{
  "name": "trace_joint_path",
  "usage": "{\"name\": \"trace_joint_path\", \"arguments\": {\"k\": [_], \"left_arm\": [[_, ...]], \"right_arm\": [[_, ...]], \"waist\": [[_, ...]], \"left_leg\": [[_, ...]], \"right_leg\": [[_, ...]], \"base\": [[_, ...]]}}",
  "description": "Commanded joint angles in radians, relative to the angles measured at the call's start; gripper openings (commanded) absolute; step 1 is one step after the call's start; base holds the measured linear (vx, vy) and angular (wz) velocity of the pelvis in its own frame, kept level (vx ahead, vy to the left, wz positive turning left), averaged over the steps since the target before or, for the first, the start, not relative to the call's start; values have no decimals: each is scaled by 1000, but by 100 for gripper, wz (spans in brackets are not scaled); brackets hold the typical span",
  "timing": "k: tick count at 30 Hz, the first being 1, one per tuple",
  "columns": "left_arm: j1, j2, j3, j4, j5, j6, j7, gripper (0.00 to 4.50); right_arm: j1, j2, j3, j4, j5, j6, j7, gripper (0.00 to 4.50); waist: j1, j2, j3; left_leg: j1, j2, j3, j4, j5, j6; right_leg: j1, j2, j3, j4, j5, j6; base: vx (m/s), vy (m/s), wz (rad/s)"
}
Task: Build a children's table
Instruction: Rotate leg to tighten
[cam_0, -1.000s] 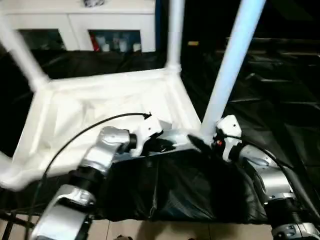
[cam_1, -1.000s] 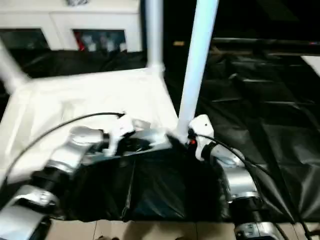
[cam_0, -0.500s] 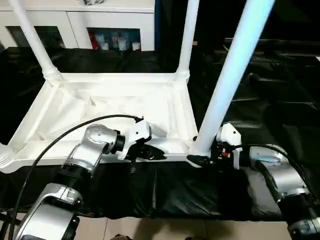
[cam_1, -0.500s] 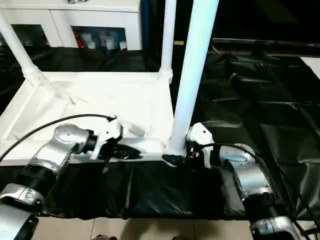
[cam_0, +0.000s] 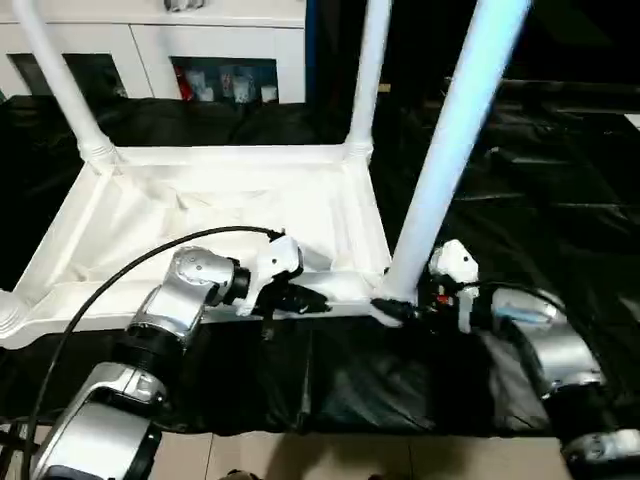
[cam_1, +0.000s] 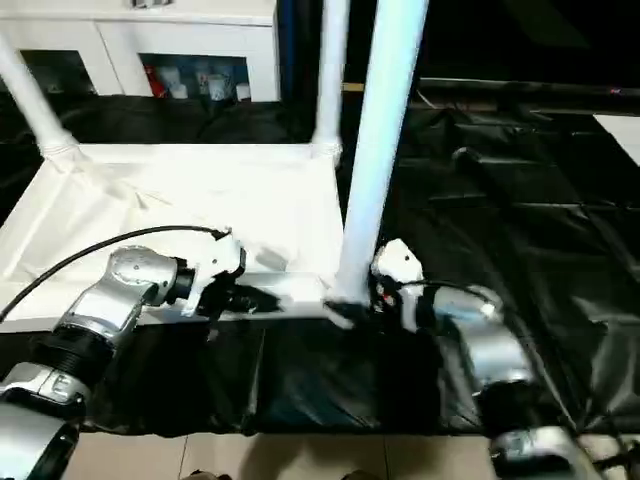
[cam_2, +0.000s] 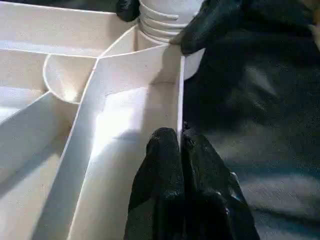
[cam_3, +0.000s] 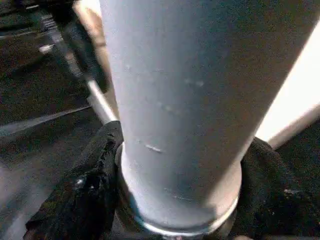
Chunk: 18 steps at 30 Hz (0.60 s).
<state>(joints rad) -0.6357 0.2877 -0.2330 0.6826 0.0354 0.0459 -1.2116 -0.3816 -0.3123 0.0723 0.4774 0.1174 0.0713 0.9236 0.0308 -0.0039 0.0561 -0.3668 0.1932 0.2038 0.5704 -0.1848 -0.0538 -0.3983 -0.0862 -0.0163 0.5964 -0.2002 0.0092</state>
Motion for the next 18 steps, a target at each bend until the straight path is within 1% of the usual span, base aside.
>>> {"name": "trace_joint_path", "arguments": {"k": [1,2,4,5,6,7,8,10,11,12,13,14,16,17,18], "left_arm": [[-6,-84,-12,13,8,50,127,0],[-4,-137,-7,4,12,86,202,0],[-2,-157,-7,0,13,102,225,0],[3,-199,-15,-3,21,120,271,0],[5,-215,-18,-4,24,125,288,0],[6,-227,-21,-4,26,129,304,0],[7,-255,-25,-3,29,138,338,0],[11,-293,-32,-7,34,149,373,0],[12,-300,-41,-6,43,139,374,0],[14,-303,-46,-8,52,135,375,0],[15,-298,-46,-9,59,128,374,0],[15,-290,-43,-12,59,123,366,0],[12,-264,-32,-15,54,104,342,0],[12,-264,-32,-15,54,104,342,0],[13,-246,-24,-20,47,90,321,0]], "right_arm": [[28,82,17,11,-17,68,-146,274],[40,138,-2,10,-23,94,-249,274],[44,158,-7,10,-29,99,-283,274],[47,206,-23,18,-36,109,-369,274],[47,224,-29,22,-39,113,-403,274],[47,239,-35,23,-42,117,-435,274],[45,269,-40,30,-41,123,-479,274],[42,310,-35,30,-52,117,-532,274],[42,319,-26,25,-63,103,-540,309],[44,325,-20,18,-73,96,-548,309],[47,329,-33,3,-66,90,-556,330],[49,325,-40,-6,-61,91,-551,347],[51,301,-45,-20,-58,88,-531,350],[51,301,-45,-20,-58,88,-531,355],[52,283,-41,-29,-65,79,-515,365]], "waist": [[-3,-9,-39],[-3,-11,-40],[-3,-10,-38],[-4,-11,-38],[-3,-8,-40],[-3,-9,-40],[-3,-6,-39],[-3,-5,-39],[-3,-6,-39],[-4,-3,-39],[-3,0,-40],[-4,-1,-41],[-3,2,-42],[-5,1,-42],[-5,1,-42]], "left_leg": [[13,38,-16,-73,-271,24],[14,36,-19,-76,-285,13],[17,37,-20,-79,-302,4],[16,35,-20,-80,-310,5],[17,35,-21,-80,-313,6],[16,34,-21,-80,-313,6],[15,33,-22,-81,-319,8],[17,33,-21,-82,-330,3],[18,33,-21,-82,-337,4],[16,32,-23,-84,-343,4],[17,32,-24,-86,-346,6],[16,32,-23,-87,-345,9],[15,33,-25,-89,-335,13],[13,33,-24,-89,-332,14],[12,33,-24,-89,-326,17]], "right_leg": [[28,-45,26,-82,-291,-233],[27,-45,26,-86,-327,-212],[21,-46,27,-91,-344,-196],[21,-45,28,-93,-351,-185],[20,-46,28,-93,-351,-182],[19,-45,28,-94,-344,-176],[19,-45,28,-95,-344,-170],[15,-43,28,-98,-345,-164],[14,-43,29,-100,-351,-161],[17,-44,28,-101,-354,-155],[17,-43,26,-101,-348,-150],[19,-43,27,-102,-336,-147],[22,-43,25,-101,-315,-147],[23,-42,26,-100,-305,-148],[22,-43,26,-99,-290,-153]], "base": [[0,0,0],[0,0,0],[0,0,0],[0,0,0],[0,0,0],[0,0,0],[0,0,0],[0,0,0],[0,0,0],[0,0,0],[0,0,0],[0,0,0],[0,0,0],[0,0,0],[0,0,0]]}}
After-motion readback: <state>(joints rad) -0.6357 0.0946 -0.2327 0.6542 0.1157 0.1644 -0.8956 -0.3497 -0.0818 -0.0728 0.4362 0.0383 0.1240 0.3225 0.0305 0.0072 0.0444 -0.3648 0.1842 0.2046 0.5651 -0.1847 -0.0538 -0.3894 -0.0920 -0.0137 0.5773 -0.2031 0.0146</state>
